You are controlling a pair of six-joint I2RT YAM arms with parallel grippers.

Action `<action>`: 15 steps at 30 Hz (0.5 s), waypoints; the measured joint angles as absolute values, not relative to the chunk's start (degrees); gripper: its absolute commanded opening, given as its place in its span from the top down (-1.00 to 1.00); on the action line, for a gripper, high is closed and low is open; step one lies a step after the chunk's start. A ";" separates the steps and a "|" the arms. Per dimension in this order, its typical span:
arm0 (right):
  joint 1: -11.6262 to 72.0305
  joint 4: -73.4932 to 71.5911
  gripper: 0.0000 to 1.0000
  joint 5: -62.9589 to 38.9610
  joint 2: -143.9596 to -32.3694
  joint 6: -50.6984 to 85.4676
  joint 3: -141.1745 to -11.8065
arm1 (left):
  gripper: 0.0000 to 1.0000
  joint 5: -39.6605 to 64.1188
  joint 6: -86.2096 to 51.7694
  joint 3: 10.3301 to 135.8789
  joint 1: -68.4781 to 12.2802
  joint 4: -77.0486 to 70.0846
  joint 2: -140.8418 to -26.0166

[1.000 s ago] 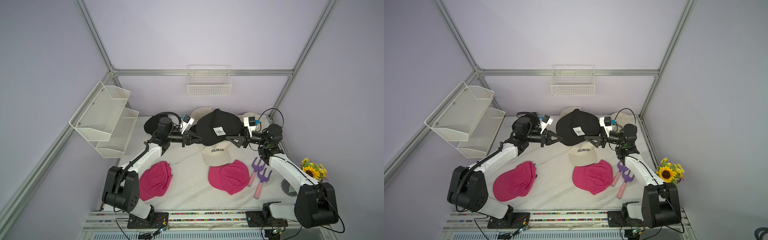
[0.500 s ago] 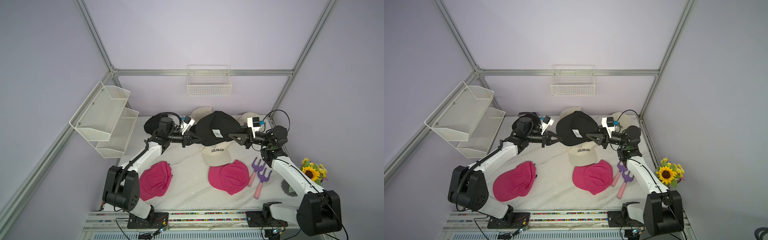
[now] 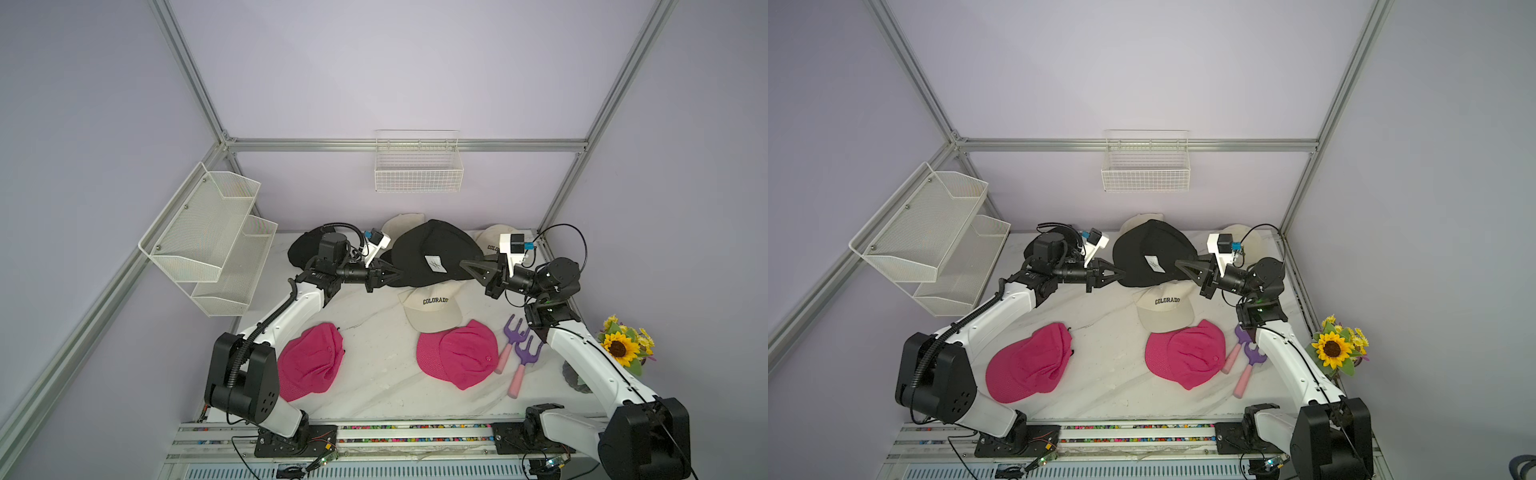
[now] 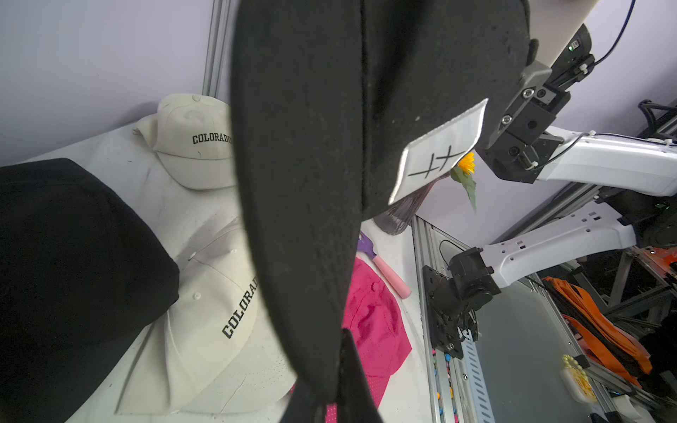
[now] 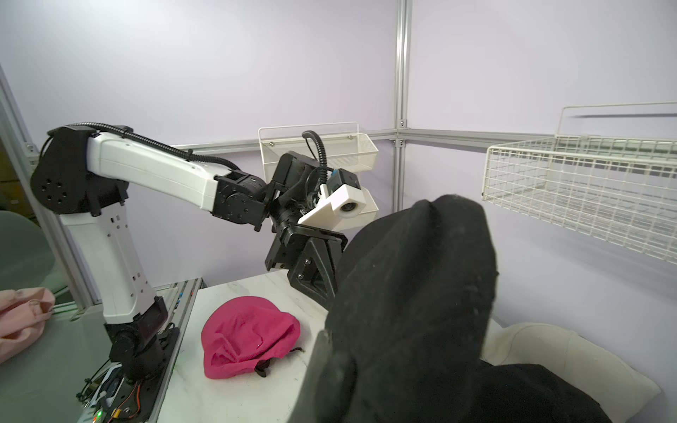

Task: Stack the baseball caps by color
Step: Place the baseball cap at the center of the board.

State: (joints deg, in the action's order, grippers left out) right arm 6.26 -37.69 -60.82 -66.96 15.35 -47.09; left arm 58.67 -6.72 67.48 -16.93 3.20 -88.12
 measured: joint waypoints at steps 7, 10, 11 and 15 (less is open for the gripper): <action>6.28 -34.20 1.00 -55.92 -66.96 14.46 -47.07 | 1.00 55.29 -9.13 66.85 -16.93 0.47 -88.12; 6.31 -32.38 1.00 -54.28 -67.07 14.00 -47.11 | 1.00 54.65 -11.14 66.85 -16.93 -0.05 -88.16; 6.44 -31.92 1.00 -53.78 -67.35 14.02 -47.35 | 1.00 54.33 -11.70 66.83 -16.93 -0.21 -88.20; 7.35 -29.39 1.00 -51.57 -70.22 13.69 -49.89 | 1.00 51.18 -14.70 66.06 -16.88 -1.21 -88.20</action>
